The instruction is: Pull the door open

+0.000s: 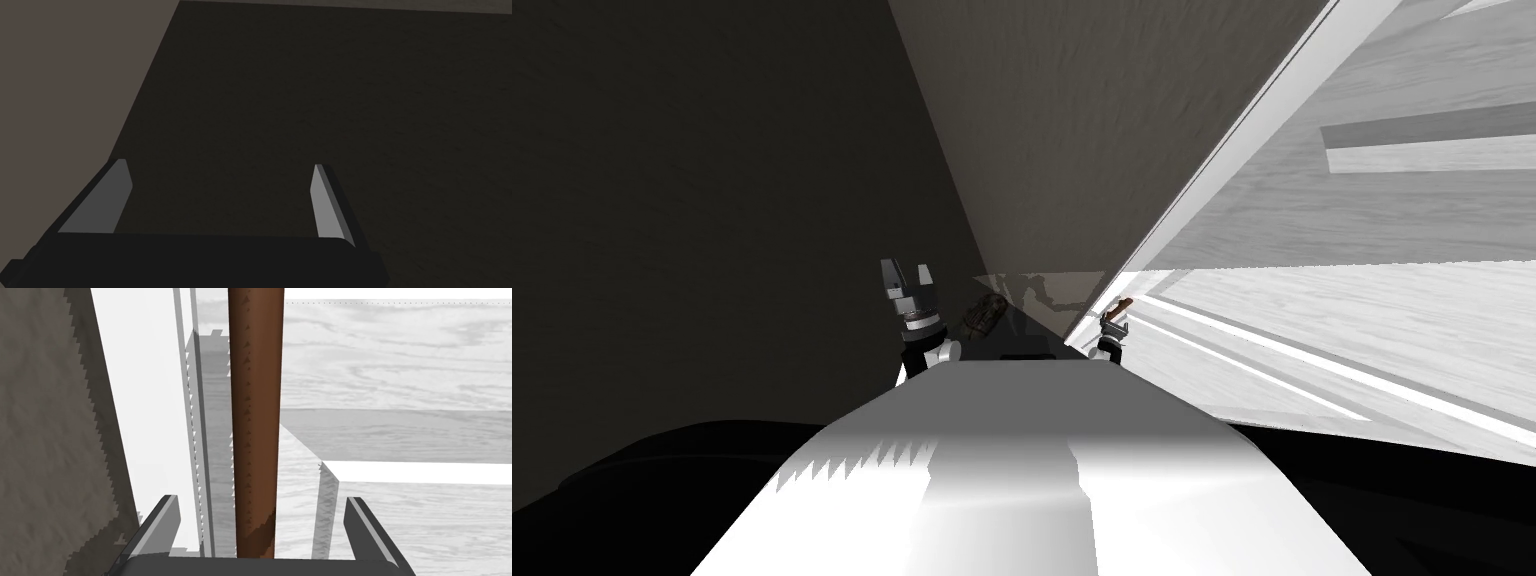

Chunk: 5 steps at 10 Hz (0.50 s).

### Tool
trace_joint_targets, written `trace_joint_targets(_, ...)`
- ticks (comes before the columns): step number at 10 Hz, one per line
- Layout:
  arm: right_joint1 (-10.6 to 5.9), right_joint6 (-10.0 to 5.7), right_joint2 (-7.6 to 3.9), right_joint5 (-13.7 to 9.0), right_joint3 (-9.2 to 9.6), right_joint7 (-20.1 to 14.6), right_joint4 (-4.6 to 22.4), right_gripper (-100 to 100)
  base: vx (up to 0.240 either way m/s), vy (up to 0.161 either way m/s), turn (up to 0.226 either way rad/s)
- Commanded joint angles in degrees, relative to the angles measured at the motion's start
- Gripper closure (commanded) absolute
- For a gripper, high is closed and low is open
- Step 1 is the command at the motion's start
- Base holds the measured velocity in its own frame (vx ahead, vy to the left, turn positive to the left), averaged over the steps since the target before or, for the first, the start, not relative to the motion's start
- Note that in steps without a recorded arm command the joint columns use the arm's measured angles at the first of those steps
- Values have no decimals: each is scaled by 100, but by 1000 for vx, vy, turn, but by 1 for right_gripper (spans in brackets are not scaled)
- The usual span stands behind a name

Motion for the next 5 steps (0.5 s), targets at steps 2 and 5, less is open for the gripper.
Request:
trace_joint_targets(2,132,11,-258,6,45,-325,56,-100,114,7,11)
trace_joint_targets(5,153,-21,-352,14,70,-445,141,-100,113,-7,-2)
